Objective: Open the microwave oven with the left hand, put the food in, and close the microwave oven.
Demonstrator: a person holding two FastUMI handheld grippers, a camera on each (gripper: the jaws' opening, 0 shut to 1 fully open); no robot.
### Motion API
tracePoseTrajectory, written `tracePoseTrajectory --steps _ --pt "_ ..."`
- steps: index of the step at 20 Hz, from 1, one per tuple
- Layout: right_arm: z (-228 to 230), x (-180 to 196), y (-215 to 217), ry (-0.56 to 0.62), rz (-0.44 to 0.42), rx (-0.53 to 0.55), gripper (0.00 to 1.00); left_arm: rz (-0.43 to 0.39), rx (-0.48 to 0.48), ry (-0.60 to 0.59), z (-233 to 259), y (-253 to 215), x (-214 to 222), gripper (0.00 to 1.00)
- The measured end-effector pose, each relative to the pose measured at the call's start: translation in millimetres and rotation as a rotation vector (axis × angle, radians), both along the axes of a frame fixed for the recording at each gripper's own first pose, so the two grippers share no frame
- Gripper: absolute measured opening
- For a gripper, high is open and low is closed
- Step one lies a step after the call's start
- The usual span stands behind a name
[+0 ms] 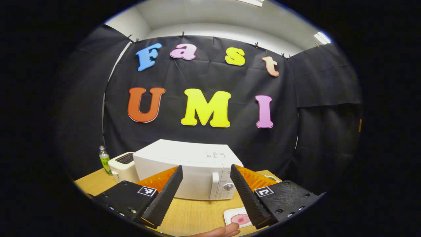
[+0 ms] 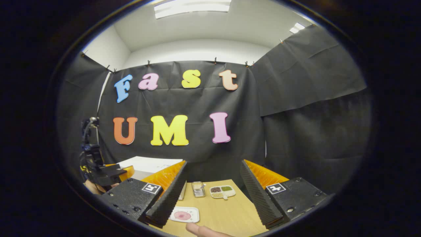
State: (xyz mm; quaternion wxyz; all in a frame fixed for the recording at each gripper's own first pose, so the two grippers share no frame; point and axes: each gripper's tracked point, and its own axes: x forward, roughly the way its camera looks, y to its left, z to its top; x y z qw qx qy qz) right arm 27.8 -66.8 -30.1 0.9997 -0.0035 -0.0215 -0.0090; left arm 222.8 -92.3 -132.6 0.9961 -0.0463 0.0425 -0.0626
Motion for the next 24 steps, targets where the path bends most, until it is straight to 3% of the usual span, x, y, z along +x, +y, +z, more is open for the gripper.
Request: tracePoseTrajectory --steps 8,10,11,12,16,18,19,20,21,22,23,24 --pt "-9 2 -26 -0.007 0.004 -0.017 1.00 -0.016 0.039 0.100 -98 -31 87 0.93" --pt "-14 3 -29 0.001 0.013 -0.018 1.00 -0.026 0.035 0.130 -120 -39 98 0.93" --pt "-16 4 -31 0.005 0.014 -0.021 0.95 -0.030 0.029 0.140 -128 -42 103 0.93" --pt "-20 4 -33 0.011 0.013 -0.024 1.00 -0.028 0.028 0.149 -134 -44 107 0.93" --pt "-33 11 -42 0.044 0.007 -0.033 1.00 -0.031 0.015 0.136 -142 -51 119 0.92" --pt "-38 14 -46 0.060 0.003 -0.030 1.00 -0.038 0.009 0.154 -148 -53 123 0.87" --pt "-41 16 -47 0.069 0.004 -0.027 1.00 -0.034 0.014 0.153 -150 -51 125 0.76" --pt "-44 18 -47 0.079 0.007 -0.024 1.00 -0.019 0.035 0.151 -152 -45 129 0.82" --pt "-47 19 -47 0.089 0.009 -0.021 1.00 -0.022 0.024 0.171 -159 -46 130 0.54" --pt "-48 19 -48 0.093 0.010 -0.019 1.00 -0.006 0.017 0.183 -162 -43 129 0.61" --pt "-48 20 -48 0.093 0.011 -0.019 1.00 -0.009 0.004 0.184 -163 -43 128 0.45" --pt "-49 19 -49 0.094 0.010 -0.020 1.00 -0.017 0.002 0.188 -163 -44 128 0.42"
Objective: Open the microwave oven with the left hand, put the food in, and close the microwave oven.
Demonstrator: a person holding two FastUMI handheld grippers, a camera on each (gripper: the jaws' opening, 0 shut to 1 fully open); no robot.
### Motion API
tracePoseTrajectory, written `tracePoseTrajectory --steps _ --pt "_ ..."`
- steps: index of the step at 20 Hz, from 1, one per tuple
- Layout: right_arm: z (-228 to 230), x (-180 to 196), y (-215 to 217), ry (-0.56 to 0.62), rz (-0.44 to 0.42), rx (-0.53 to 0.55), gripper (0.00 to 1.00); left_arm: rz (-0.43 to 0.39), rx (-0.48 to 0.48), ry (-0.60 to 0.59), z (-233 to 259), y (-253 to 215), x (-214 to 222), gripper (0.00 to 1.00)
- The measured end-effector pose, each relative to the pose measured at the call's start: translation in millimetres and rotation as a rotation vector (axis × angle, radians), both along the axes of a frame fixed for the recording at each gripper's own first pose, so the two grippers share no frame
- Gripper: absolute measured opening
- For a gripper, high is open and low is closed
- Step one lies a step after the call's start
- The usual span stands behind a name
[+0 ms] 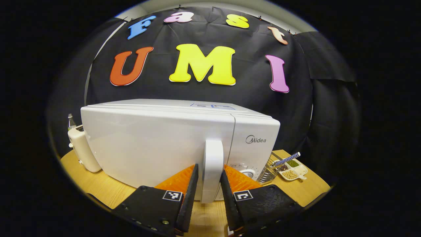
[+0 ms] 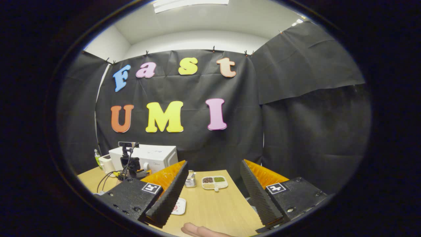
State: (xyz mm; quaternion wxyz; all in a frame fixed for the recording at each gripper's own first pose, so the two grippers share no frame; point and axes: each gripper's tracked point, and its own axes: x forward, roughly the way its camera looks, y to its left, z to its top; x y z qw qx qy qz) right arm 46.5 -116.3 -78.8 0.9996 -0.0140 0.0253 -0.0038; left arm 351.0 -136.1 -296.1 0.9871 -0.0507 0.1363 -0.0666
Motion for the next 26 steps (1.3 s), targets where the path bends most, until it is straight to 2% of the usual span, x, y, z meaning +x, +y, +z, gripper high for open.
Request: tracePoseTrajectory --steps 1,2,4,5,6,10,15,18,20,23,26 --pt "-1 0 -1 0.000 -0.004 -0.001 1.00 -0.010 -0.023 -0.002 3 -5 0 0.42" --pt "-1 -1 -2 0.000 -0.005 -0.002 1.00 0.001 -0.030 -0.001 2 -5 -4 0.36" --pt "-3 -3 -4 0.005 -0.009 -0.003 1.00 0.007 0.012 0.004 -1 -4 -2 0.16" --pt "-2 -5 -5 0.006 -0.011 -0.004 1.00 0.010 0.026 -0.004 -1 -1 -5 0.00" --pt "-4 -7 -6 0.007 -0.012 -0.006 1.00 0.003 0.022 -0.003 -2 -2 -5 0.06" --pt "-4 -16 -12 0.007 -0.027 -0.024 1.00 -0.008 -0.005 -0.011 -1 1 -20 0.06" --pt "-7 -23 -4 0.013 -0.018 -0.010 1.00 -0.067 -0.022 -0.004 -1 12 -62 0.06" --pt "-10 -28 11 0.020 0.002 -0.012 1.00 -0.124 0.010 -0.036 2 21 -83 0.05" --pt "-13 -33 20 0.026 0.018 -0.019 1.00 -0.134 -0.007 -0.029 -1 28 -98 0.06" --pt "-15 -38 29 0.031 0.027 -0.032 1.00 -0.148 0.048 -0.041 2 45 -120 0.06" --pt "-16 -43 37 0.034 0.037 -0.040 1.00 -0.143 0.027 -0.032 2 66 -146 0.06"
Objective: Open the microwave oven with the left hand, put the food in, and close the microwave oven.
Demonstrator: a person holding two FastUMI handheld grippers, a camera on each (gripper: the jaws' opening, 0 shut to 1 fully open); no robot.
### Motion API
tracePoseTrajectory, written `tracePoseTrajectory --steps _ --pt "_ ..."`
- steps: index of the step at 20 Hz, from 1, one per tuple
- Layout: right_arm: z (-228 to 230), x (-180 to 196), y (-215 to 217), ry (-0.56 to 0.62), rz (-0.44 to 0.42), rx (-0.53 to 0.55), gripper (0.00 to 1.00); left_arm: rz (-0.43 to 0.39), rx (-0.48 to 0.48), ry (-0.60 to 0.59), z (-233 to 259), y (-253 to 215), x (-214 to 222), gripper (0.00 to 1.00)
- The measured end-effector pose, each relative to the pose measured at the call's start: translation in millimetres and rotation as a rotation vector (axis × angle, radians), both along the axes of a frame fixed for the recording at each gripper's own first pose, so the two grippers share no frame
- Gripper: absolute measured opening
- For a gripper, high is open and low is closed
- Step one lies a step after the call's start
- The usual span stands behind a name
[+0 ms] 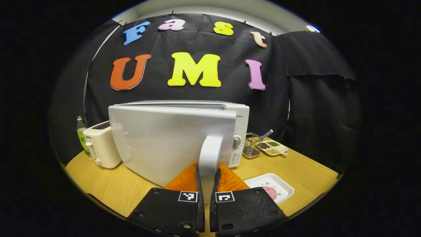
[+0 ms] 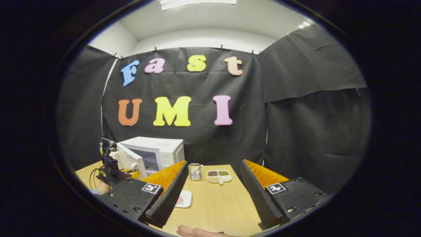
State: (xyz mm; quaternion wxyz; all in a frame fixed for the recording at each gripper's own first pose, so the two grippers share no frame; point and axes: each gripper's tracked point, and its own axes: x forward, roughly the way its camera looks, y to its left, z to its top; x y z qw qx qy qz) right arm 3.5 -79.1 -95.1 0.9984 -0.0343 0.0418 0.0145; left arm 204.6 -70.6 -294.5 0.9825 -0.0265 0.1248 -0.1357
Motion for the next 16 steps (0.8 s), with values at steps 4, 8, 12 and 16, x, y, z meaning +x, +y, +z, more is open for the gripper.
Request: tracePoseTrajectory --steps 4,8,12,16 --pt "-1 -4 9 0.002 0.010 0.000 1.00 0.026 0.035 -0.009 1 38 -35 0.08" --pt "-4 -12 21 0.005 0.029 -0.008 1.00 0.082 0.074 -0.024 1 92 -73 0.18" --pt "-11 -13 34 0.016 0.050 -0.023 1.00 0.174 0.104 -0.008 -3 158 -123 0.31" --pt "-25 0 43 0.061 0.059 -0.029 1.00 0.269 0.027 -0.054 22 199 -163 0.94"
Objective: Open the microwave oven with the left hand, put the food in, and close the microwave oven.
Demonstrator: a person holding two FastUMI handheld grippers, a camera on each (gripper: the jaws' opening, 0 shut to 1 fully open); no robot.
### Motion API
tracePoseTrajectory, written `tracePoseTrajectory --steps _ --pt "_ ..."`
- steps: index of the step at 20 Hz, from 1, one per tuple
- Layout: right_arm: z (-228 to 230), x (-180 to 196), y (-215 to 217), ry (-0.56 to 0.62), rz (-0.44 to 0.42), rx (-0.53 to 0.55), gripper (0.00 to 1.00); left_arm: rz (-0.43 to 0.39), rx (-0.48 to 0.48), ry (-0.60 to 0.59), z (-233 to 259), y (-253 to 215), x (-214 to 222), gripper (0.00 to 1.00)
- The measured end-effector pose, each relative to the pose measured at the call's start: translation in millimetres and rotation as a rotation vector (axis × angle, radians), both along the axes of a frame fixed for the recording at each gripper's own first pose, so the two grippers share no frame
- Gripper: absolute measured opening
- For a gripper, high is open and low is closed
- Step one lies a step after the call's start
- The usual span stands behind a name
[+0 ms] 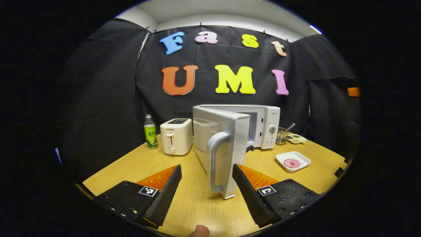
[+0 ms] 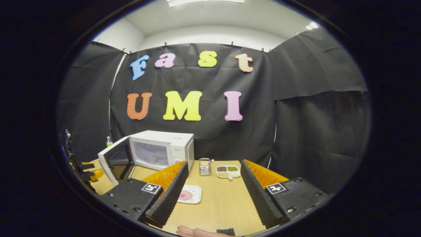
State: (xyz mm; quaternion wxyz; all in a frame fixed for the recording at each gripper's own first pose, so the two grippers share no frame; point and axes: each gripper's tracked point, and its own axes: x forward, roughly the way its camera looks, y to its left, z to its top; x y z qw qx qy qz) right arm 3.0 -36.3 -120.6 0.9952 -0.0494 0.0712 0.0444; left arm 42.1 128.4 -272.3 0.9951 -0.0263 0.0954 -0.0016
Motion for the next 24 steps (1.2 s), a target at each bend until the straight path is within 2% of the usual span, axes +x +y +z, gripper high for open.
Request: tracePoseTrajectory --steps 1,4,7,10,12,13,14,18,21,22,23,24 --pt "-5 5 1 0.019 -0.002 -0.002 1.00 0.016 -0.011 -0.011 7 5 -9 0.91" --pt "-16 23 8 0.076 0.003 -0.003 1.00 0.052 -0.011 -0.028 30 15 -26 0.91" --pt "-27 46 14 0.126 0.018 -0.030 1.00 0.044 -0.043 -0.042 51 4 -34 0.91" --pt "-46 75 20 0.213 0.040 -0.059 1.00 0.061 -0.025 -0.061 77 -1 -33 0.91" --pt "-69 97 17 0.308 0.041 -0.076 1.00 0.068 -0.003 -0.078 96 -6 -29 0.91" --pt "-76 108 17 0.350 0.048 -0.064 0.96 0.070 0.003 -0.085 106 -11 -27 0.91" --pt "-85 120 16 0.394 0.050 -0.050 1.00 0.071 0.005 -0.097 116 -15 -25 0.91" --pt "-140 159 18 0.605 0.090 -0.025 0.98 0.081 -0.011 -0.124 147 -24 -9 0.91" --pt "-189 166 27 0.794 0.139 0.027 0.95 0.091 -0.001 -0.160 169 -32 5 0.91" --pt "-207 168 32 0.855 0.161 0.045 0.83 0.098 0.005 -0.169 174 -34 9 0.91" --pt "-222 169 35 0.912 0.178 0.066 0.90 0.102 0.009 -0.174 176 -38 13 0.91" --pt "-237 172 37 0.961 0.189 0.084 0.88 0.102 0.009 -0.180 179 -42 16 0.91"
